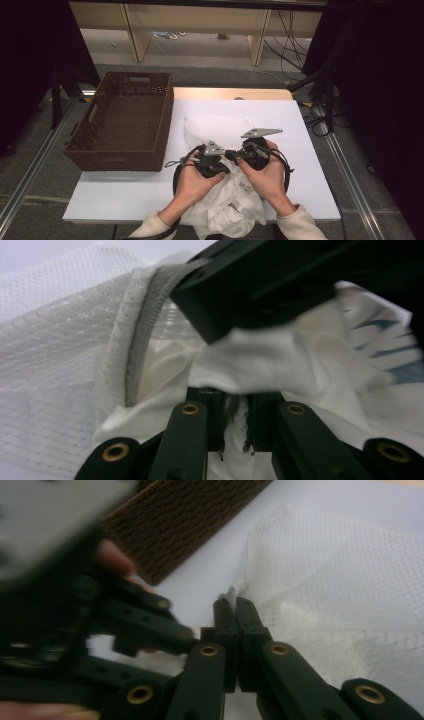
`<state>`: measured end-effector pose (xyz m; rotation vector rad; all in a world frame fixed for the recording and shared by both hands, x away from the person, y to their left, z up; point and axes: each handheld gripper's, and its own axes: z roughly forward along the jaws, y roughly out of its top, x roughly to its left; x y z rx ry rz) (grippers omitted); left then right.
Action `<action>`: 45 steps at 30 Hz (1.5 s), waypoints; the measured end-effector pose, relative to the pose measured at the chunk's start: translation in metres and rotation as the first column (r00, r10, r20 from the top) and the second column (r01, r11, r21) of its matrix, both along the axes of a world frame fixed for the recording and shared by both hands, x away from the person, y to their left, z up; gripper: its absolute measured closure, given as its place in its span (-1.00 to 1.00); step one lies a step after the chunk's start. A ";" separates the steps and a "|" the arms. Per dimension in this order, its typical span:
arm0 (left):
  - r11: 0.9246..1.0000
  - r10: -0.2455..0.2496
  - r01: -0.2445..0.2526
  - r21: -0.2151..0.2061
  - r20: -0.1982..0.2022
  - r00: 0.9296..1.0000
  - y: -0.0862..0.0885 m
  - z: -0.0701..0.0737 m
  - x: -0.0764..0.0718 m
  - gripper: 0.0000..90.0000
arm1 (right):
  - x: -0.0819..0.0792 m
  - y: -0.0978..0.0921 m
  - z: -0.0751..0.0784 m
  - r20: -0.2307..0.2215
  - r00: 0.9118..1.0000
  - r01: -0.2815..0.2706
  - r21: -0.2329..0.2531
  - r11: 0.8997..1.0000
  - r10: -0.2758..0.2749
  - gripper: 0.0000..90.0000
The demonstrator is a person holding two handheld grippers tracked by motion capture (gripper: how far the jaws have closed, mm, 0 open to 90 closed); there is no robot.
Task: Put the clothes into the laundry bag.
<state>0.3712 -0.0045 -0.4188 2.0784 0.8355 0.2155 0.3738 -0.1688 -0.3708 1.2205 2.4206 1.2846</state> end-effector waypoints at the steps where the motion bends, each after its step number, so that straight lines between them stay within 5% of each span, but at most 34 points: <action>1: 1.000 0.011 -0.011 0.003 0.010 1.000 -0.003 -0.006 0.005 0.78 | -0.001 0.001 -0.001 -0.019 1.000 0.005 0.007 1.000 -0.005 1.00; 2: 0.999 0.042 -0.043 -0.008 -0.019 0.999 -0.006 -0.011 0.009 0.78 | 0.000 0.002 -0.002 -0.023 1.000 0.005 0.010 1.000 -0.005 1.00; 7: 0.998 0.051 -0.052 -0.024 -0.029 0.998 -0.005 -0.022 0.014 0.66 | 0.002 0.001 -0.004 -0.024 1.000 0.011 -0.023 1.000 -0.012 1.00; 10: 1.000 0.006 -0.006 -0.019 0.007 1.000 0.007 -0.013 0.009 0.30 | 0.002 -0.001 -0.002 -0.019 1.000 0.017 -0.019 1.000 -0.018 1.00; 13: 0.998 -0.033 0.034 -0.052 0.035 0.999 0.020 0.002 -0.003 -0.06 | 0.003 -0.004 0.000 -0.004 1.000 0.011 -0.011 1.000 -0.011 1.00; 14: 0.993 -0.065 0.067 -0.092 0.030 0.997 0.023 0.006 -0.008 -0.15 | 0.003 -0.005 0.001 0.002 1.000 0.012 -0.016 1.000 -0.012 1.00; 15: 0.998 -0.043 0.046 -0.041 0.070 0.997 0.030 0.012 -0.013 -0.25 | 0.003 -0.006 0.001 0.002 1.000 0.020 -0.017 1.000 -0.020 1.00; 17: 0.997 -0.076 0.078 -0.017 0.090 0.993 0.041 0.020 -0.023 -0.33 | 0.003 -0.006 0.002 0.006 1.000 0.026 -0.025 0.999 -0.026 1.00; 20: 0.997 -0.073 0.075 -0.028 0.076 0.994 0.051 0.021 -0.033 -0.41 | 0.004 -0.006 0.001 0.015 1.000 0.007 -0.025 1.000 -0.006 1.00; 23: 0.997 -0.080 0.078 0.026 0.075 0.994 0.064 0.016 -0.031 -0.44 | 0.003 -0.005 0.001 0.010 1.000 0.012 -0.024 1.000 -0.011 1.00; 25: 0.996 -0.069 0.067 0.055 0.038 0.997 0.068 0.005 -0.025 -0.47 | 0.004 -0.005 0.001 0.013 1.000 0.002 -0.017 1.000 -0.002 1.00; 27: 0.991 -0.100 0.100 0.089 -0.012 0.995 0.068 -0.008 -0.017 -0.45 | 0.003 -0.004 0.001 -0.002 1.000 0.020 -0.020 1.000 -0.020 1.00; 31: 0.991 -0.109 0.116 0.070 -0.101 0.989 0.058 -0.031 -0.006 -0.37 | 0.004 -0.005 0.000 0.010 1.000 0.009 -0.033 0.999 -0.009 1.00; 33: 0.989 -0.116 0.125 0.083 -0.111 0.987 0.054 -0.037 -0.003 -0.24 | 0.005 -0.005 -0.001 -0.005 1.000 0.011 -0.027 1.000 -0.011 1.00; 35: 0.992 -0.106 0.113 0.054 -0.127 0.986 0.050 -0.039 -0.002 -0.02 | 0.004 -0.004 -0.002 -0.010 1.000 0.022 -0.028 0.999 -0.022 1.00; 37: 0.989 -0.116 0.125 0.081 -0.110 0.987 0.050 -0.035 -0.003 0.31 | 0.004 -0.003 -0.003 -0.004 0.999 0.040 -0.018 0.999 -0.041 1.00; 40: 0.993 -0.090 0.097 0.067 -0.100 0.991 0.050 -0.026 -0.008 0.63 | 0.005 -0.004 -0.002 -0.021 0.999 0.024 -0.036 0.999 -0.025 1.00; 45: 0.998 -0.046 0.043 -0.040 -0.073 0.996 0.050 0.005 -0.023 0.75 | 0.005 -0.004 -0.002 -0.032 0.999 0.042 -0.041 0.998 -0.043 1.00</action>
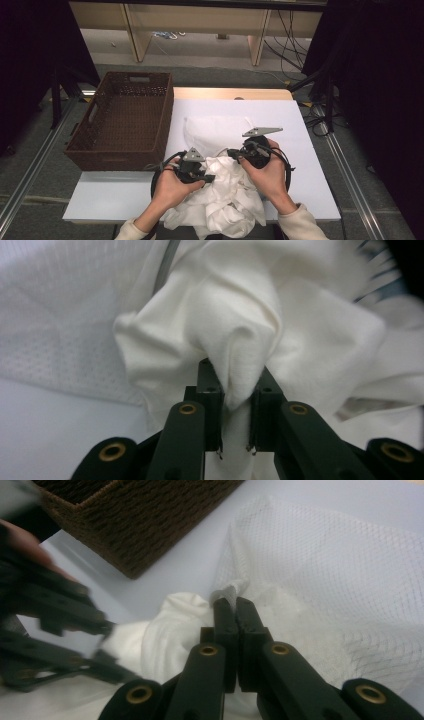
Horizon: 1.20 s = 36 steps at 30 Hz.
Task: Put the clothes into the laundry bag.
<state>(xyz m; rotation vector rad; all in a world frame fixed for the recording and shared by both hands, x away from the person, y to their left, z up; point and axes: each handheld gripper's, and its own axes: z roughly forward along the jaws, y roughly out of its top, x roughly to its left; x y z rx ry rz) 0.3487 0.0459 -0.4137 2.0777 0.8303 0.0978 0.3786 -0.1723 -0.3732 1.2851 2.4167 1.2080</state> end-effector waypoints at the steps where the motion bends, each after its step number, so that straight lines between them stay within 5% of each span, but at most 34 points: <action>1: 1.000 -0.009 0.009 -0.022 0.004 1.000 -0.002 0.005 -0.002 0.75 | 0.002 -0.001 -0.001 0.010 1.000 -0.011 -0.004 1.000 0.011 1.00; 6: 0.998 -0.030 0.033 -0.060 0.042 0.999 -0.021 0.019 -0.011 0.76 | 0.001 0.000 0.000 0.017 1.000 -0.004 -0.010 1.000 0.004 1.00; 10: 0.996 -0.023 0.025 -0.082 0.026 0.999 -0.039 0.012 -0.005 0.76 | 0.001 -0.001 0.000 0.023 0.999 -0.033 -0.015 0.999 0.034 1.00; 13: 0.999 -0.016 0.018 -0.030 0.067 0.998 -0.048 0.000 0.009 0.76 | -0.001 0.002 -0.001 0.000 0.999 -0.038 0.006 0.999 0.038 1.00; 14: 1.000 -0.005 0.004 0.018 0.056 0.998 -0.050 -0.007 0.014 0.76 | -0.002 0.003 -0.001 -0.005 0.999 -0.039 0.017 0.999 0.039 1.00; 16: 0.999 0.035 -0.037 0.033 0.035 0.999 -0.054 -0.020 0.024 0.75 | 0.000 0.002 -0.002 -0.009 0.998 -0.056 0.016 0.998 0.056 1.00; 21: 0.997 0.078 -0.078 0.012 -0.024 0.997 -0.054 -0.038 0.039 0.71 | 0.000 0.001 -0.002 -0.021 0.999 -0.047 0.016 0.999 0.047 1.00; 23: 0.996 0.087 -0.087 -0.008 0.013 0.996 -0.054 -0.036 0.034 0.64 | 0.001 0.000 -0.002 -0.010 0.998 -0.058 0.018 0.998 0.058 1.00; 24: 0.998 0.055 -0.056 0.020 0.035 0.998 -0.050 -0.033 0.033 0.58 | 0.001 0.000 -0.002 -0.018 0.999 -0.050 0.029 0.998 0.050 1.00; 26: 0.999 0.037 -0.040 0.033 0.072 0.997 -0.043 -0.027 0.029 0.27 | 0.001 -0.002 0.001 -0.004 0.999 -0.049 0.022 0.999 0.050 1.00; 31: 1.000 0.015 -0.014 -0.016 0.099 0.995 -0.017 -0.002 0.008 -0.24 | 0.001 -0.007 0.004 0.010 1.000 -0.029 0.029 0.999 0.029 1.00; 36: 0.998 -0.024 0.030 -0.052 0.108 0.994 0.000 0.012 -0.015 -0.31 | 0.001 -0.007 0.004 0.008 1.000 -0.011 0.031 0.999 0.011 1.00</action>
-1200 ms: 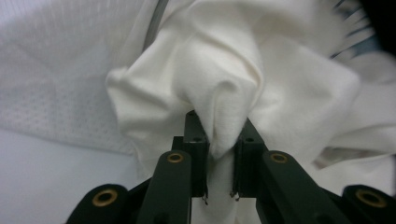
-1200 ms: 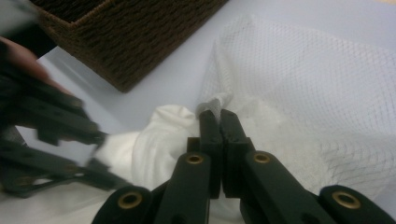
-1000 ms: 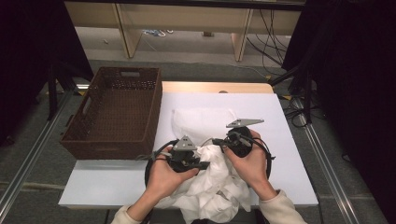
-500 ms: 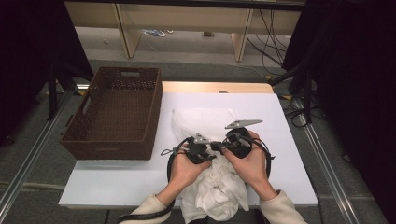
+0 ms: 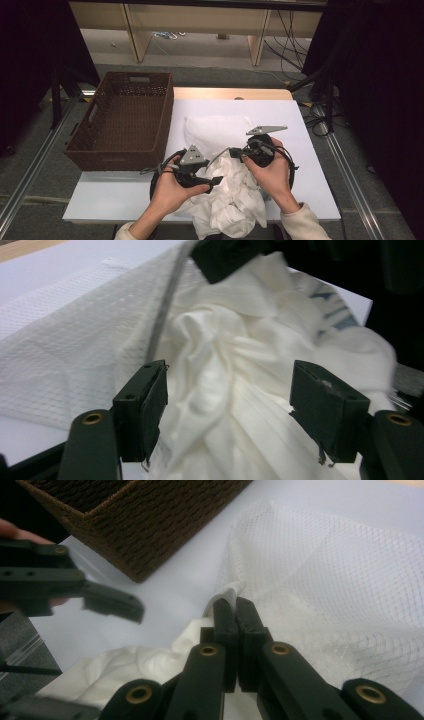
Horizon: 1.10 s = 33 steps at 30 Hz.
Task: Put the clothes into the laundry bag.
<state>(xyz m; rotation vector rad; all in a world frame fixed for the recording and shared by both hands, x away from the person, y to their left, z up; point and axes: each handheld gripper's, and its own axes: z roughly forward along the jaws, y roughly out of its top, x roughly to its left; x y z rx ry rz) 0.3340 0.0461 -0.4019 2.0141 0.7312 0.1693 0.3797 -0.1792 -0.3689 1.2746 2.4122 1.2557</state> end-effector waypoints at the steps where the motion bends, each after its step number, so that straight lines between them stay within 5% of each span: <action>1: 1.000 0.009 -0.009 0.007 0.010 1.000 -0.001 -0.001 -0.003 -0.30 | 0.001 0.000 0.000 0.009 1.000 -0.019 0.000 1.000 0.019 1.00; 3: 0.999 -0.009 0.007 0.043 0.064 0.998 -0.004 -0.006 -0.002 -0.24 | -0.001 0.001 0.000 0.010 1.000 -0.002 -0.007 1.000 0.002 1.00; 6: 0.999 -0.025 0.024 0.025 0.074 0.997 -0.015 -0.014 0.004 -0.06 | -0.001 0.001 0.000 0.025 1.000 -0.017 -0.023 1.000 0.018 1.00; 8: 0.999 -0.018 0.013 0.050 0.116 0.993 -0.025 -0.016 0.009 0.03 | -0.001 0.002 0.000 0.023 1.000 -0.007 -0.018 1.000 0.008 1.00; 9: 0.999 -0.043 0.042 0.016 0.073 0.996 -0.034 -0.017 0.008 0.07 | -0.001 0.001 0.000 0.014 1.000 -0.019 -0.022 1.000 0.019 1.00; 15: 0.994 -0.038 0.029 0.103 0.089 0.995 -0.058 -0.026 0.024 0.50 | 0.000 -0.001 -0.001 -0.011 1.000 -0.003 -0.029 1.000 0.003 1.00; 19: 0.990 0.011 -0.018 0.138 0.051 0.999 -0.066 -0.036 0.031 0.84 | -0.001 0.001 -0.003 -0.019 1.000 0.009 -0.019 1.000 -0.009 1.00; 22: 0.992 0.061 -0.063 0.112 0.022 0.998 -0.067 -0.041 0.037 0.89 | -0.006 0.005 -0.001 -0.020 1.000 0.003 -0.010 1.000 -0.003 1.00; 26: 0.989 0.135 -0.137 0.054 0.045 0.990 -0.059 -0.037 0.036 0.90 | -0.013 0.009 0.007 0.025 0.999 -0.033 0.017 0.999 0.032 1.00; 31: 0.987 0.158 -0.160 0.023 0.073 0.985 -0.050 -0.036 0.035 0.85 | -0.019 0.013 0.012 0.066 0.996 -0.058 0.007 0.998 0.057 1.00; 33: 0.990 0.131 -0.135 0.036 0.079 0.988 -0.043 -0.037 0.035 0.70 | -0.016 0.011 0.009 0.056 0.997 -0.060 -0.017 0.998 0.061 1.00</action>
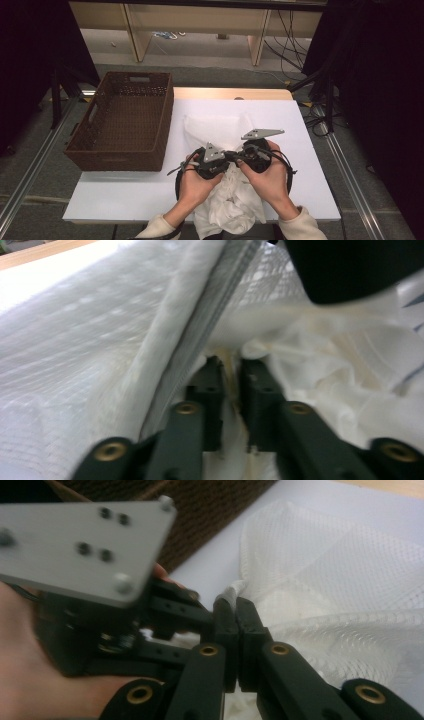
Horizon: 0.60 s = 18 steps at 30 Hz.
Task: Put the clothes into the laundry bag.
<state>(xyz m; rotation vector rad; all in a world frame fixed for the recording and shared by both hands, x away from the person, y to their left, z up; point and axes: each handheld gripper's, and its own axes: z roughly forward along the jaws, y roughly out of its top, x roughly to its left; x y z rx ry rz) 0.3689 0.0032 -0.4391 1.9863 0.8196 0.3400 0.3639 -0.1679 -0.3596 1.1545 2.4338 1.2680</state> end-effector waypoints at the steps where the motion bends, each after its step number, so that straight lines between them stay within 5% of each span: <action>1: 1.000 -0.016 0.016 -0.014 0.000 1.000 0.004 0.000 -0.001 0.57 | 0.000 -0.001 0.000 -0.027 0.999 0.019 0.006 1.000 -0.019 1.00; 4: 0.995 -0.076 0.075 -0.059 -0.018 0.997 0.016 0.004 -0.007 0.08 | 0.005 -0.008 -0.001 -0.024 0.999 0.032 0.004 0.999 -0.032 1.00; 9: 0.993 -0.100 0.098 -0.060 -0.034 0.994 0.042 0.015 -0.027 -0.20 | 0.008 -0.013 0.001 -0.021 0.998 0.053 0.003 0.999 -0.053 1.00; 14: 0.992 -0.123 0.125 0.032 -0.059 0.991 0.054 0.011 -0.041 -0.33 | 0.007 -0.012 0.001 -0.027 0.998 0.065 -0.005 0.998 -0.065 1.00; 15: 0.993 -0.115 0.116 0.023 -0.062 0.991 0.054 0.007 -0.043 -0.34 | 0.007 -0.012 0.001 -0.027 0.998 0.063 -0.006 0.998 -0.063 1.00; 18: 0.990 -0.119 0.127 0.068 -0.106 0.987 0.056 -0.005 -0.039 -0.35 | 0.009 -0.013 0.000 -0.027 0.998 0.058 -0.010 0.998 -0.058 1.00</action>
